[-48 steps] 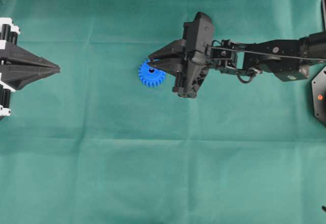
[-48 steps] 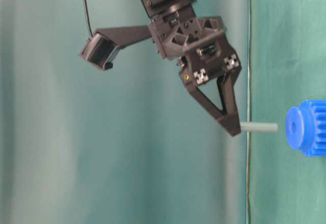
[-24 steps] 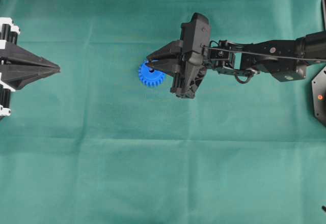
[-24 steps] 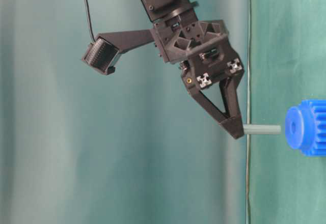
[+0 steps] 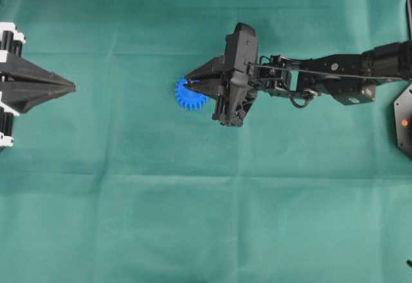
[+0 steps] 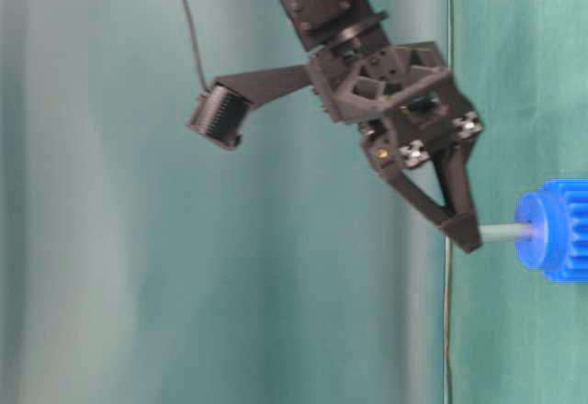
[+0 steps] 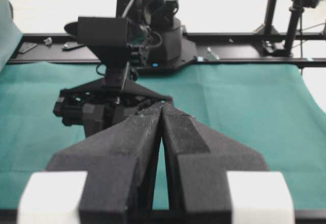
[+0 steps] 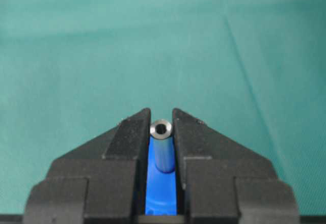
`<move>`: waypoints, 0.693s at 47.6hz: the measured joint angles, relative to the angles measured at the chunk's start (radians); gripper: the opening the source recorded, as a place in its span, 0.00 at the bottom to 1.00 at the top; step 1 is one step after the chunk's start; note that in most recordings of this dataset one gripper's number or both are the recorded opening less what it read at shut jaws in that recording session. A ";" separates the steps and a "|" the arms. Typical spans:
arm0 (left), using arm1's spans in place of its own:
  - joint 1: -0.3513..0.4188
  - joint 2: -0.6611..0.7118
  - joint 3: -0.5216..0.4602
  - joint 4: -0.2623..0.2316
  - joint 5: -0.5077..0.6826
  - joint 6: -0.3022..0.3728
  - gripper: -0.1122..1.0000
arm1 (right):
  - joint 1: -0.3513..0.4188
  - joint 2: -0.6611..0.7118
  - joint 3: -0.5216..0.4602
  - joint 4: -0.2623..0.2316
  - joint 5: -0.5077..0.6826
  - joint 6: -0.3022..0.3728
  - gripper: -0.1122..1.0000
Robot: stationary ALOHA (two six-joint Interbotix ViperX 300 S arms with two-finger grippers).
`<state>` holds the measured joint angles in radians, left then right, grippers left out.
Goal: Insert the shaft placed at a random location into the center hole of the small gear at another random location.
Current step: 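Lower the shaft into the gear's center hole with the right gripper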
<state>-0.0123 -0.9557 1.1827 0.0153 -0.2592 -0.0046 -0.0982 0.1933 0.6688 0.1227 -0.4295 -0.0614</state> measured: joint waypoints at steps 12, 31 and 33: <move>0.000 0.000 0.002 0.000 0.000 0.000 0.10 | 0.000 0.011 0.000 0.002 -0.003 0.000 0.22; 0.000 0.000 0.002 0.000 0.000 0.000 0.10 | -0.002 0.054 -0.006 0.002 -0.003 0.002 0.22; 0.000 0.000 0.000 0.000 0.000 0.000 0.10 | -0.002 0.060 -0.008 0.003 -0.003 0.000 0.22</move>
<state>-0.0123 -0.9557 1.1827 0.0153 -0.2592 -0.0046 -0.0997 0.2531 0.6611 0.1258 -0.4326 -0.0614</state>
